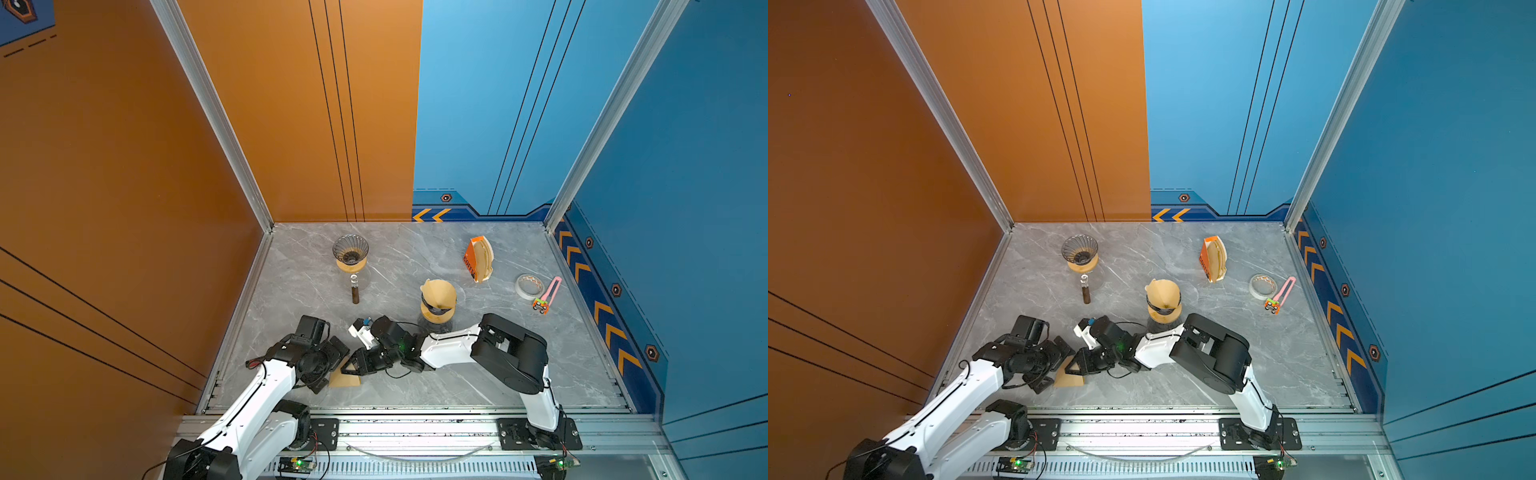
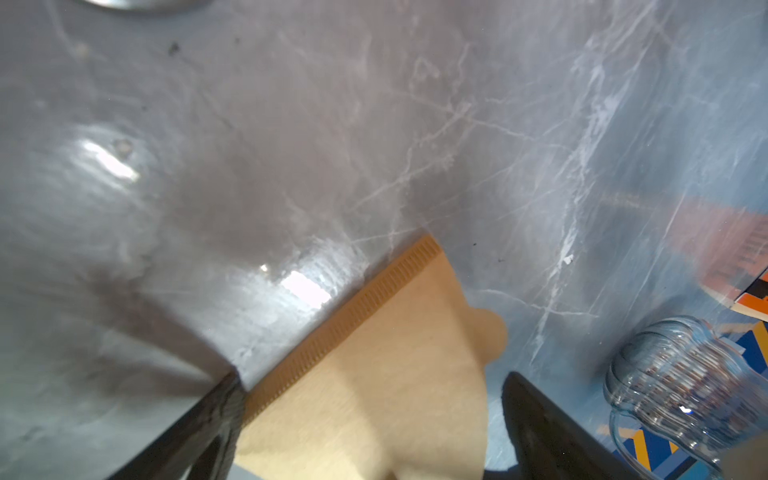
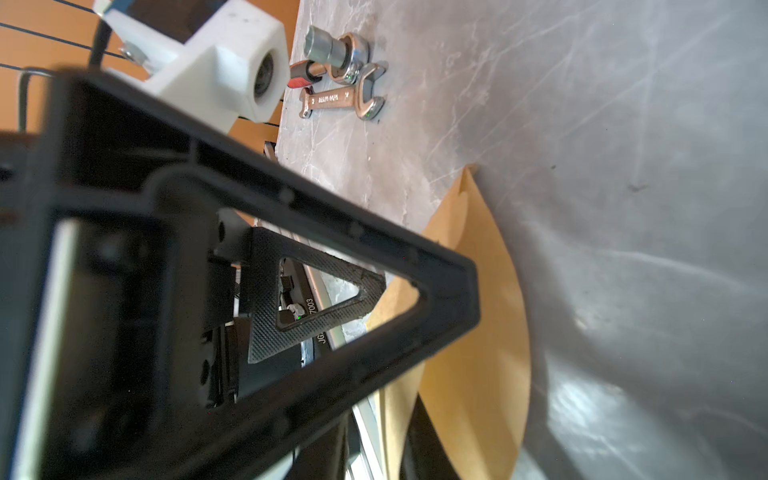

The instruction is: Place the coffee filter in the dripper

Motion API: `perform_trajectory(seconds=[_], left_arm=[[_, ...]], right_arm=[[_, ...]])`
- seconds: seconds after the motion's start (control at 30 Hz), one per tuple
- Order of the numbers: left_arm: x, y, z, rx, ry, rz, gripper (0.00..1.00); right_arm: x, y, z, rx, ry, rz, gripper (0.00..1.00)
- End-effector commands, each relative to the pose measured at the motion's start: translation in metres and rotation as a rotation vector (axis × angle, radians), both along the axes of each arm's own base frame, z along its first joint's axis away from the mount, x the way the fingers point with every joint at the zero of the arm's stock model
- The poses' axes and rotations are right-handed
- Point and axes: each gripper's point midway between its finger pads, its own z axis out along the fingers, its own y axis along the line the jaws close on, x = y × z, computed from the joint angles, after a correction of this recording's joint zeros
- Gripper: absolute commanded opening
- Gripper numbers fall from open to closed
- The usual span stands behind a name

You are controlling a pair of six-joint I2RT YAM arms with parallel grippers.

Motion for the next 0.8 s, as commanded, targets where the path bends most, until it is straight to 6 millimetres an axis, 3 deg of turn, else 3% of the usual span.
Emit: perform_trajectory(seconds=[0.0, 0.03, 0.1, 0.33, 0.67, 0.77], left_arm=[[-0.008, -0.007, -0.008, -0.04, 0.02, -0.005, 0.98], [-0.007, -0.008, -0.007, -0.044, 0.016, -0.001, 0.98], [-0.007, -0.009, -0.006, -0.057, 0.009, 0.005, 0.98], [-0.005, -0.011, -0.001, -0.086, -0.007, 0.02, 0.98], [-0.004, -0.008, 0.004, -0.064, -0.02, 0.004, 0.98], [0.0, -0.006, 0.012, -0.057, -0.04, -0.02, 0.98]], right_arm=[[-0.002, 0.002, -0.007, -0.006, 0.01, -0.006, 0.2], [-0.003, 0.0, -0.02, -0.033, 0.022, -0.01, 0.2], [-0.003, -0.001, -0.024, -0.043, 0.026, -0.016, 0.2], [-0.001, -0.001, -0.028, -0.05, 0.026, -0.032, 0.18], [0.006, -0.008, -0.024, -0.046, 0.021, -0.055, 0.11], [0.01, -0.012, -0.008, -0.033, 0.002, -0.058, 0.1]])
